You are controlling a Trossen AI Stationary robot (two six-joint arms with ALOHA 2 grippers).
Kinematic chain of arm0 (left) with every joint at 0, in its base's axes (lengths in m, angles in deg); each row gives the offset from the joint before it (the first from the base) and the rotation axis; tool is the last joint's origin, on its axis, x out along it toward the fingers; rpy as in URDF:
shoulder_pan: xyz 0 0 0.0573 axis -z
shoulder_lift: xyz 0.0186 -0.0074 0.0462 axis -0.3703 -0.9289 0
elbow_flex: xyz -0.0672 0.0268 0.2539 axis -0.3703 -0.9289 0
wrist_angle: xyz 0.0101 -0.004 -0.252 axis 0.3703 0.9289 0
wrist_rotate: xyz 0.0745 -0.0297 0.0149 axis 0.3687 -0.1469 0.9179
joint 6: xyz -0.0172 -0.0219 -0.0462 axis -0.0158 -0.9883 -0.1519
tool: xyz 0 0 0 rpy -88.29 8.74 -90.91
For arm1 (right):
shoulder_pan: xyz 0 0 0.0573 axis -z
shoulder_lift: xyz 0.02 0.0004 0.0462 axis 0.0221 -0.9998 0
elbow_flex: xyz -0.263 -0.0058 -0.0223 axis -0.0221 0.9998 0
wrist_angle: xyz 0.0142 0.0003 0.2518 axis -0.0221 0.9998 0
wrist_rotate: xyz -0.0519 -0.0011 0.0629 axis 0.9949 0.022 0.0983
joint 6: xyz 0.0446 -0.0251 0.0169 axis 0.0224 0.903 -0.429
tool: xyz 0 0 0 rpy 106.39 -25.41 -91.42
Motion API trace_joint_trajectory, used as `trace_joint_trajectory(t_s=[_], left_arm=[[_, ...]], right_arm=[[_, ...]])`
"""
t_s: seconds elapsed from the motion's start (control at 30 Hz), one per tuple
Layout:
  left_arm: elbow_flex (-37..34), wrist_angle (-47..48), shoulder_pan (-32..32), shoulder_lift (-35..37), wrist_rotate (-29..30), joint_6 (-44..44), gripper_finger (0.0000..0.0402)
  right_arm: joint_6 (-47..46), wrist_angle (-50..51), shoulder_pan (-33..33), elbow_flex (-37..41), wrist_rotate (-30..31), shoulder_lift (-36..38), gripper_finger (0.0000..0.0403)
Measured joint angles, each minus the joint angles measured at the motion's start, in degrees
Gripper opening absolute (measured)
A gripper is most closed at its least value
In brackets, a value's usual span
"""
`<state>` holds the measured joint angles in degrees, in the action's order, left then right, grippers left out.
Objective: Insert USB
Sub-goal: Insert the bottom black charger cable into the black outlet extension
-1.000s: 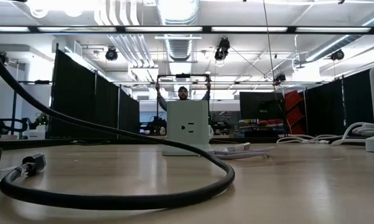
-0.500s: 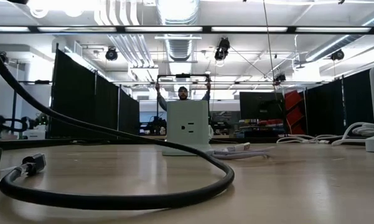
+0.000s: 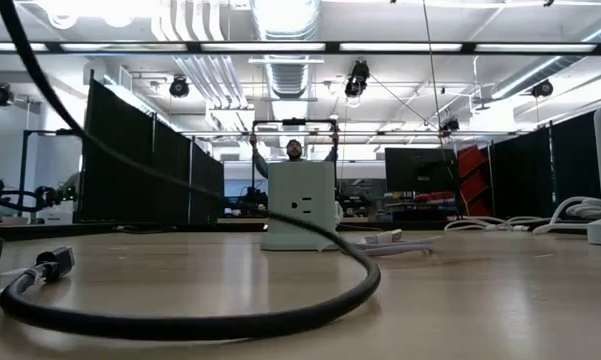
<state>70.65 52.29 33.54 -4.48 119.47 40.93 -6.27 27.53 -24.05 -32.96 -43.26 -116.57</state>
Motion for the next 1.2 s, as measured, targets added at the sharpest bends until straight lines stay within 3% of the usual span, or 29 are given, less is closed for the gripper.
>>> trace_joint_trajectory(t_s=[0.13, 0.23, 0.4, 0.57, 0.7, 0.87, 1.1, 1.2], left_arm=[[0.0, 6.1, 1.8, 2.7, -2.5, -5.5, 0.0234], [0.0, 16.1, 4.4, 5.3, -3.3, -12.7, 0.0234], [0.0, 31.8, 9.3, 8.1, -3.9, -25.6, 0.0210], [0.0, 42.1, 12.5, 8.4, -9.5, -36.3, 0.0178], [0.0, 43.7, 13.6, 7.6, -12.8, -39.7, 0.0153], [0.0, 43.6, 14.0, 6.5, -15.1, -40.7, 0.0125], [-0.1, 43.5, 14.1, 4.7, -15.2, -40.9, 0.0103], [-0.1, 43.5, 14.1, 4.6, -15.2, -40.8, 0.0104]], right_arm=[[0.6, 0.8, -1.3, 0.0, 1.2, -2.0, 0.0005], [0.2, 0.4, -2.5, 0.1, 1.3, -4.1, 0.0005], [-0.1, -1.8, -4.1, 0.1, 1.3, -7.8, 0.0005], [-2.5, -6.6, -4.5, 0.1, 1.1, -11.3, 0.0005], [-2.1, -8.5, -4.7, 0.2, 0.9, -14.4, 0.0005], [4.8, -12.1, -5.5, 0.2, 0.9, -17.1, 0.0005], [6.8, -12.7, -5.0, 0.2, 2.0, -19.6, 0.0005], [7.1, -12.1, -4.9, 0.2, 5.1, -18.8, 0.0005]])
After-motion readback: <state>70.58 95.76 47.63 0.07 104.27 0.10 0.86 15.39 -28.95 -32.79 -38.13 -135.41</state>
